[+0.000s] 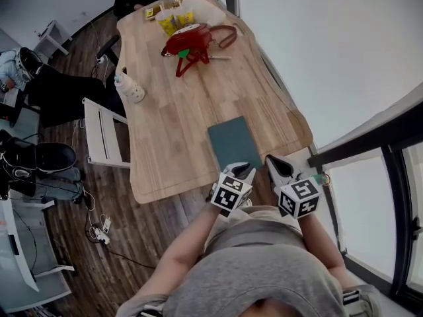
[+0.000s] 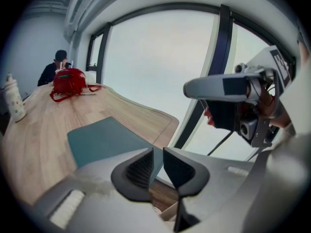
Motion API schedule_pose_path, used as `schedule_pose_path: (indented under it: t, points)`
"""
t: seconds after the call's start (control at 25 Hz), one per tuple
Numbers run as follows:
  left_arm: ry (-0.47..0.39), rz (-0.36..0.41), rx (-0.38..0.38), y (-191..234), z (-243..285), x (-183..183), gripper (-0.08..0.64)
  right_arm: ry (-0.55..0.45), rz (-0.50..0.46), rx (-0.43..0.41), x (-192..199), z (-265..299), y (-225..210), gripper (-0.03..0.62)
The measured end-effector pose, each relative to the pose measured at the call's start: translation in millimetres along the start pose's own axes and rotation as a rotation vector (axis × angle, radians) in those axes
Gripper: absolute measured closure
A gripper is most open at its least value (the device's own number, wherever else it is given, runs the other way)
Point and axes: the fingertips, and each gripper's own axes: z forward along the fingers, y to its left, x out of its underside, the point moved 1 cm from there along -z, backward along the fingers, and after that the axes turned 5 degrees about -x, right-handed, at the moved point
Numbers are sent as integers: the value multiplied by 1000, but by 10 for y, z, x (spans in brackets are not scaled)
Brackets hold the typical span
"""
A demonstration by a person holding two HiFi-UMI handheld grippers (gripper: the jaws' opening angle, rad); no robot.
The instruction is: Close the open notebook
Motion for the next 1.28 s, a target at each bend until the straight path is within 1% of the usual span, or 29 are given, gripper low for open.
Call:
schedule_pose_path:
  t: [0.24, 0.36, 0.56, 0.72, 1.0, 1.28]
  points:
    - [-123, -67, -158, 248, -615, 22, 508, 4, -19, -77, 20, 77, 363, 594]
    - [-165, -94, -216, 306, -917, 91, 509, 7, -28, -115, 50, 67, 570, 594]
    - [-224, -142, -307, 331, -1377, 226, 535, 8, -35, -159, 148, -16, 877, 594]
    - [-254, -167, -350, 247, -1703, 367, 555, 12, -37, -181, 265, -131, 1130, 592]
    - [-291, -189, -398, 11, -2166, 691, 555, 21, -41, -198, 517, -428, 1532, 594]
    - [-322, -214, -439, -312, -2611, 1055, 555, 20, -44, -227, 738, -734, 1942, 594]
